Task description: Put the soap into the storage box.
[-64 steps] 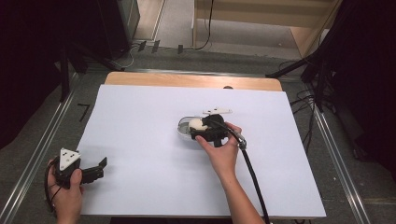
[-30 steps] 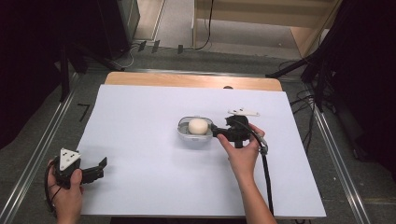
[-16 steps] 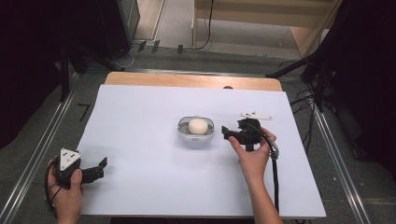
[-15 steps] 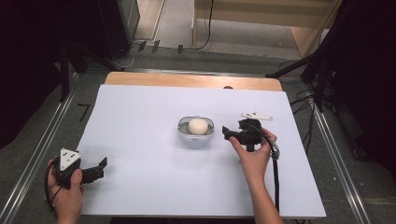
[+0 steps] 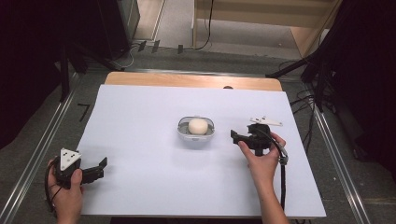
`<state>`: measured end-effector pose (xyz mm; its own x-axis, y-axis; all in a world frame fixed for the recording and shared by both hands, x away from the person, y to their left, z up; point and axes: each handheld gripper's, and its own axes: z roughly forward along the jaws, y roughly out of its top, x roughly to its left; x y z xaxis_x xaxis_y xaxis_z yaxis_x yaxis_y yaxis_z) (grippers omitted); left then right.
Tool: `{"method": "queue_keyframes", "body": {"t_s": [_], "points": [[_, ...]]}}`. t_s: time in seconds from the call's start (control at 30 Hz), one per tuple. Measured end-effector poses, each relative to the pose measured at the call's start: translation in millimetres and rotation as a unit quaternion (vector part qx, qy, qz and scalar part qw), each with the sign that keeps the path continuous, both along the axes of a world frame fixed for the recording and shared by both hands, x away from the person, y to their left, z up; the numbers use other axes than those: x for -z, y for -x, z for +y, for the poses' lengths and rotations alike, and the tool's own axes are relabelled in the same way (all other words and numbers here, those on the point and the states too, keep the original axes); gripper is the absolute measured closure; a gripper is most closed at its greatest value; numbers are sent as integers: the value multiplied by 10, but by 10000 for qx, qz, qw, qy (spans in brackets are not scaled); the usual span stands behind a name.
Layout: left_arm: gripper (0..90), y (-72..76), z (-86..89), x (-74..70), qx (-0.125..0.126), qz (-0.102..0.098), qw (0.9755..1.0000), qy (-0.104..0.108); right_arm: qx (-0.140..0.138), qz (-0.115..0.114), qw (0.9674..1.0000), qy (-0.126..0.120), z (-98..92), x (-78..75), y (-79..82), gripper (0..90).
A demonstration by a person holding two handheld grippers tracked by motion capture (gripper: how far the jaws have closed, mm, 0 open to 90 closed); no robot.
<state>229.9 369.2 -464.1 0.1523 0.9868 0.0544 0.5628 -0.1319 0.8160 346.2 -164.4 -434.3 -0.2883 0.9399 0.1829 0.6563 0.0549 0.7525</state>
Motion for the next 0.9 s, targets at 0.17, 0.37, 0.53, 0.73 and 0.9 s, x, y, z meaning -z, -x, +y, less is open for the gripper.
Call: {"method": "queue_keyframes", "body": {"t_s": [0.17,0.37,0.53,0.73,0.9], "points": [[3,0,-1,0,-2,0,10000,-1,43,-102,9999,11,-85,29,62,215],[3,1,-1,0,0,-4,10000,-1,-9,-131,9999,-31,-169,61,120,152],[3,3,-2,0,1,-13,10000,-3,7,-129,9999,-48,-261,115,166,137],[3,5,0,-2,2,-11,10000,-5,51,-183,9998,-45,-367,169,242,134],[3,4,-1,-1,-9,-21,10000,-4,148,-203,9997,-15,-483,217,311,135]]}}
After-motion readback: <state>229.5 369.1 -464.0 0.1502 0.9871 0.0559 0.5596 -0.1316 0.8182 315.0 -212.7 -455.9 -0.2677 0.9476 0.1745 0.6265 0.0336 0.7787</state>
